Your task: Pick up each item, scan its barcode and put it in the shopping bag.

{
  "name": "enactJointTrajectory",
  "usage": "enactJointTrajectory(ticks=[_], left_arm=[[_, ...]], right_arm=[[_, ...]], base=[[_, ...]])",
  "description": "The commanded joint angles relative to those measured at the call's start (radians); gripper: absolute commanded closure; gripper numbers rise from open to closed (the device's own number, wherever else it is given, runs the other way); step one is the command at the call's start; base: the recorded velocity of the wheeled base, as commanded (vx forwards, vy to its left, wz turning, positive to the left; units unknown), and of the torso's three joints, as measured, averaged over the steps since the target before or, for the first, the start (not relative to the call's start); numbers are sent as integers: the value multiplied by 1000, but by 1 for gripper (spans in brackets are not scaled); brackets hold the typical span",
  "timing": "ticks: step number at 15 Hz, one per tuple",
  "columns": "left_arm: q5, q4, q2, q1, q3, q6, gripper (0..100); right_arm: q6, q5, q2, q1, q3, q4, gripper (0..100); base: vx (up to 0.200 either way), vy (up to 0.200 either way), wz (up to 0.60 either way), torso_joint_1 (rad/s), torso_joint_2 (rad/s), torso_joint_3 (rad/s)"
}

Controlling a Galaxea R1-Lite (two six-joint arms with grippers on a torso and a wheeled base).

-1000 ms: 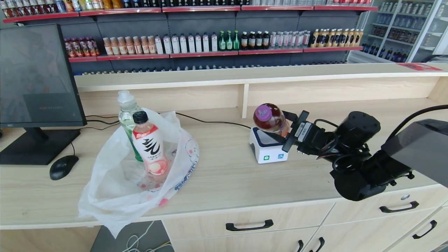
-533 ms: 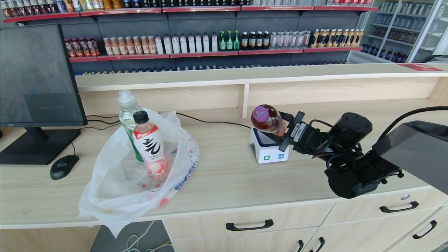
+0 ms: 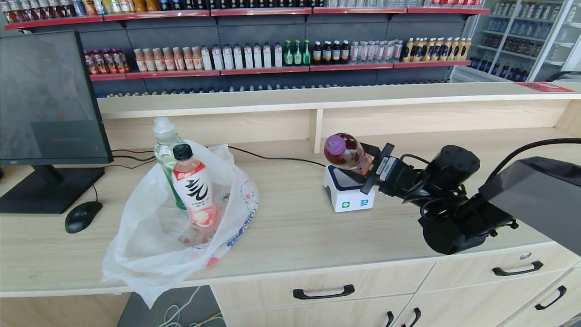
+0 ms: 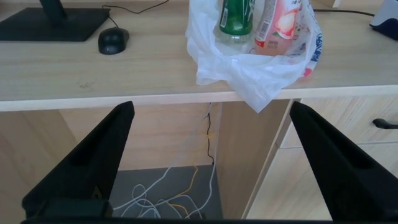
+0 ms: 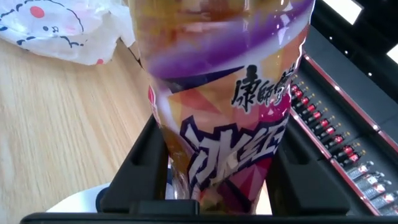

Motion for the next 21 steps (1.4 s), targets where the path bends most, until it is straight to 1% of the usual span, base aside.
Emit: enactJointTrajectory(ticks=[1, 4, 5, 6, 8, 9, 10, 11, 13, 14, 16, 21], left_arm=[[-1, 0, 0, 0, 0, -1, 0], [-1, 2, 0, 0, 0, -2, 0], [-1, 2, 0, 0, 0, -2, 0], [-1, 2, 0, 0, 0, -5, 0], [-1, 2, 0, 0, 0, -28, 0], [-1, 2, 0, 0, 0, -28, 0], [-1, 3, 0, 0, 0, -28, 0], [-1, 3, 0, 0, 0, -28, 0], [-1, 3, 0, 2, 0, -30, 0], [0, 3, 0, 2, 0, -30, 0], [0, 3, 0, 0, 0, -31, 0], [0, 3, 0, 2, 0, -33, 0]], right_arm=[[25, -2, -22, 0, -22, -3, 100], [123, -94, -65, 2, -42, -3, 100], [173, -149, -91, 9, -41, -3, 100], [210, -172, -105, 19, -38, -3, 100], [295, -187, -123, 32, -30, -3, 100], [319, -210, -136, 37, -26, -3, 100], [354, -267, -159, 45, -18, -3, 100], [374, -295, -168, 48, -7, -3, 100], [456, -421, -217, 46, 79, -3, 100], [483, -459, -228, 48, 119, -3, 100], [512, -493, -265, 48, 192, -3, 100], [540, -513, -312, 48, 275, -3, 100]], base=[[0, 0, 0, 0, 0, 0], [0, 0, 0, 0, 0, 0], [0, 0, 0, 0, 0, 0], [0, 0, 0, 0, 0, 0], [0, 0, 0, 0, 0, 0], [0, 0, 0, 0, 0, 0], [0, 0, 0, 0, 0, 0], [0, 0, 0, 0, 0, 0], [0, 0, 0, 0, 0, 0], [0, 0, 0, 0, 0, 0], [0, 0, 0, 0, 0, 0], [-200, 0, 0, 3, 8, 4]])
